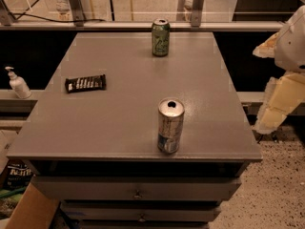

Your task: Move redbull can near rxbar chocolate

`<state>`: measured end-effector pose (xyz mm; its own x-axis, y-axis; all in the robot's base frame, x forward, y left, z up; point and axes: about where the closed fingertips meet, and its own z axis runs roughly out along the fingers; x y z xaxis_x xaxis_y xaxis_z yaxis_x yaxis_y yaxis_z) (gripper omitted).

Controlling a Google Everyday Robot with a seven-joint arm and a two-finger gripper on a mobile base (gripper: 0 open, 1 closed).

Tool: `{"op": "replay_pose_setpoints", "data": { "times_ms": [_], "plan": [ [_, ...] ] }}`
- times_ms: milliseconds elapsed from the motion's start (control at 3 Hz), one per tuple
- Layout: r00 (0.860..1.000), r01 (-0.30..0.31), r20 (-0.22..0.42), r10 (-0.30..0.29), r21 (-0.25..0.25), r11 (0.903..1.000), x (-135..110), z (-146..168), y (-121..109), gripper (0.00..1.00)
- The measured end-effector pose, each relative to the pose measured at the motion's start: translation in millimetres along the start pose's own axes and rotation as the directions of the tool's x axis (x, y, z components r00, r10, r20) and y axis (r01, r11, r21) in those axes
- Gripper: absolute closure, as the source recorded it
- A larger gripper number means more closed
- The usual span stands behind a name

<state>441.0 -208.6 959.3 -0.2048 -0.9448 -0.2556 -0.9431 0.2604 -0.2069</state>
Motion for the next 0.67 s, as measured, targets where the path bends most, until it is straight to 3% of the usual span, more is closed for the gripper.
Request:
{"op": "replay_pose_setpoints", "data": {
  "times_ms": [333,667],
  "plan": [
    [0.990,-0.021,0.137,0.033,-0.092,0.9955,-3.4,37.4,4.3,0.00],
    [0.949,-0.046,0.300,0.099,-0.180,0.9825,-11.6,62.3,5.3,0.00]
  ]
}}
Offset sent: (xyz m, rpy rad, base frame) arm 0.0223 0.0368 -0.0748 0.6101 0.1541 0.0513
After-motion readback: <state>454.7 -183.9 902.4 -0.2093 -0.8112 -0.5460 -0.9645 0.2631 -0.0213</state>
